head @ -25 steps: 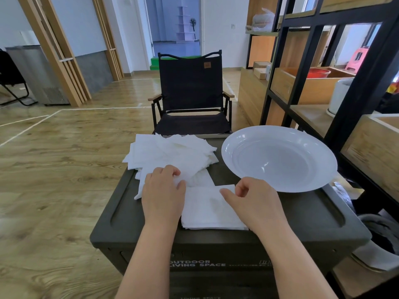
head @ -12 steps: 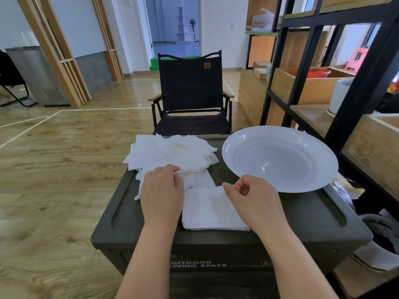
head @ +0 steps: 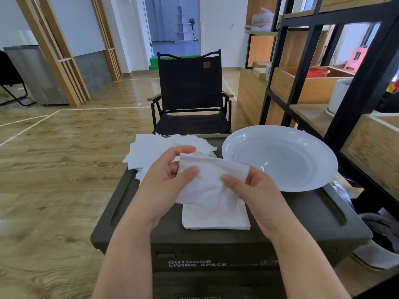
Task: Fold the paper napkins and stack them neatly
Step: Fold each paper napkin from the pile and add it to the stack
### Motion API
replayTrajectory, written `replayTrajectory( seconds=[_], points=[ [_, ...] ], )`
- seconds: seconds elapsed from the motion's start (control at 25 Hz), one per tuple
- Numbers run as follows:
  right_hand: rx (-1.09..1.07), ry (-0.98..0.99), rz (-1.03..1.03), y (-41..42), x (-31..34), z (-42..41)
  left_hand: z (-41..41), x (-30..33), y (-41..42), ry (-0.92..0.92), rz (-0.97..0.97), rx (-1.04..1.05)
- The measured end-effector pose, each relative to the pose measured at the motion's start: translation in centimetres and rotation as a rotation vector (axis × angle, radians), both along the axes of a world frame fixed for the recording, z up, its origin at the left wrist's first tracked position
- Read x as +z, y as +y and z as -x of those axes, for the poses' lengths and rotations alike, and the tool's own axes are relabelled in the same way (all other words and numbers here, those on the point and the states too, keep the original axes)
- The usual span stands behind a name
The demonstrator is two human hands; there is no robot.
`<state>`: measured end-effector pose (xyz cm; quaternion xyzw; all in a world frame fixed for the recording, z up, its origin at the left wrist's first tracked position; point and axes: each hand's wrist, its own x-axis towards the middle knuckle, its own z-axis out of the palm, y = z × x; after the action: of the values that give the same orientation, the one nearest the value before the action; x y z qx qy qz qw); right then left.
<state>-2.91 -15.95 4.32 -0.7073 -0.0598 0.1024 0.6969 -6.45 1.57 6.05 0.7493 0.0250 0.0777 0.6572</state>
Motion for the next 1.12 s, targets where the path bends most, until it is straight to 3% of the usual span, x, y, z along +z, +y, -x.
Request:
replayTrajectory(
  seconds=[0.08, 0.16, 0.36, 0.48, 0.72, 0.8, 0.92, 1.12],
  points=[
    [-0.017, 0.1, -0.082, -0.1, -0.2, 0.1, -0.3, -0.4, 0.1, 0.066, 0.036, 0.015],
    [-0.037, 0.127, -0.021, -0.1, -0.5, 0.0, -0.8, -1.3, 0.2, 0.128, -0.02, 0.058],
    [-0.096, 0.018, 0.447, 0.0, -2.0, -0.6, -1.6, -3.1, 0.0, 0.348, -0.428, 0.207],
    [-0.183, -0.121, 0.728, 0.1, -2.5, -0.7, -1.9, -3.5, -0.4, 0.371, -0.583, 0.236],
    [-0.249, -0.186, 0.931, 0.0, -2.9, -0.6, -2.0, -4.1, -0.7, 0.413, -0.697, 0.281],
    [-0.289, -0.201, 0.936, 0.1, -2.7, -0.3, -1.9, -4.0, -0.8, 0.345, -0.765, 0.41],
    [-0.327, -0.35, 0.895, 0.6, -1.8, 0.3, -2.9, -3.7, -0.6, 0.06, -0.805, 0.611],
    [0.009, -0.512, 0.959, 2.3, -1.9, 1.3, -5.2, -4.9, 0.4, 0.023, -0.952, 0.524]
  ],
)
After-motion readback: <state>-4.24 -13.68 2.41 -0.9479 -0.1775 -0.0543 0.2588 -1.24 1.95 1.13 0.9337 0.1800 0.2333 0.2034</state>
